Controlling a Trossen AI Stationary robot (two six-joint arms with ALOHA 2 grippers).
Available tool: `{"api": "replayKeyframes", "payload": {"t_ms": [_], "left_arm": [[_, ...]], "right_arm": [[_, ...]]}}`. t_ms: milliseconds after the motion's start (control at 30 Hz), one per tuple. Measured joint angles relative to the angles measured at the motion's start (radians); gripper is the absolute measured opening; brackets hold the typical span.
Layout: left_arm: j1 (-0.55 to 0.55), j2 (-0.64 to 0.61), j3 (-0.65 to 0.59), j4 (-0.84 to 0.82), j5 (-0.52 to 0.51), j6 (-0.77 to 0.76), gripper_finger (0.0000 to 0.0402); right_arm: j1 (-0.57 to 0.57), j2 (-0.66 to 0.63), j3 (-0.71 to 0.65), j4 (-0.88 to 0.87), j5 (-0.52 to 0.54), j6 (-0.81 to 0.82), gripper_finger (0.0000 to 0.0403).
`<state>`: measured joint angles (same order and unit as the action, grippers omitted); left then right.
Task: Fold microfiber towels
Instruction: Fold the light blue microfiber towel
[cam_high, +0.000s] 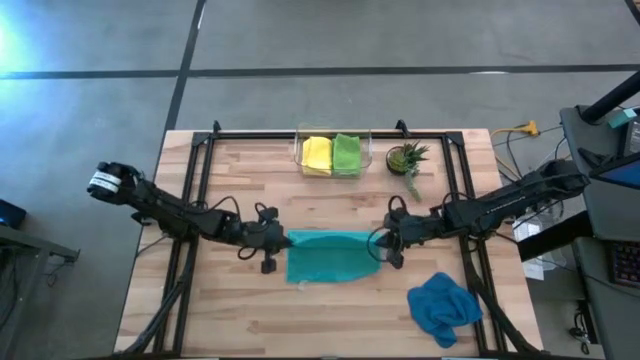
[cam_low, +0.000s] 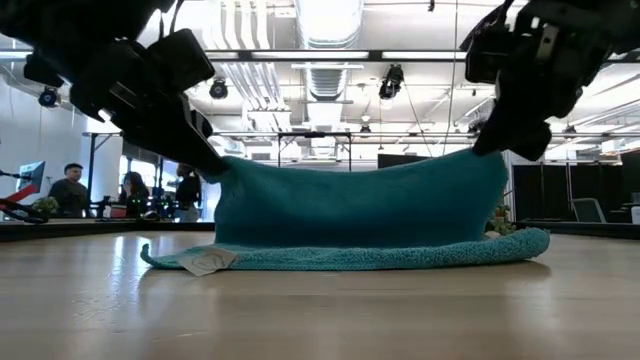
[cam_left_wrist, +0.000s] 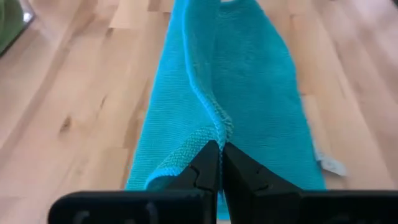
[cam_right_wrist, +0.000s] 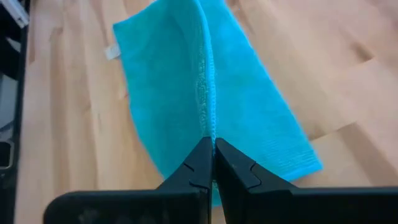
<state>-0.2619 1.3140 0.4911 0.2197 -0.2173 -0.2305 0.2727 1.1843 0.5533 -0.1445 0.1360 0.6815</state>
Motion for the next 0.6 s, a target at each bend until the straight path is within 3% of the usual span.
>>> {"api": "replayKeyframes", "payload": {"t_ms": [267,600], "left_arm": [[-0.052,0.008,-0.005,0.007,0.012,-0.029,0.0],[-0.059,0.011,-0.007,0.009,0.108,-0.046,0.0]], "right_arm": [[0.082,0.0,0.0,0.0,0.026,0.057,0.0008],[0.118,0.007,0.0,-0.003,0.026,0.071,0.0008]]}}
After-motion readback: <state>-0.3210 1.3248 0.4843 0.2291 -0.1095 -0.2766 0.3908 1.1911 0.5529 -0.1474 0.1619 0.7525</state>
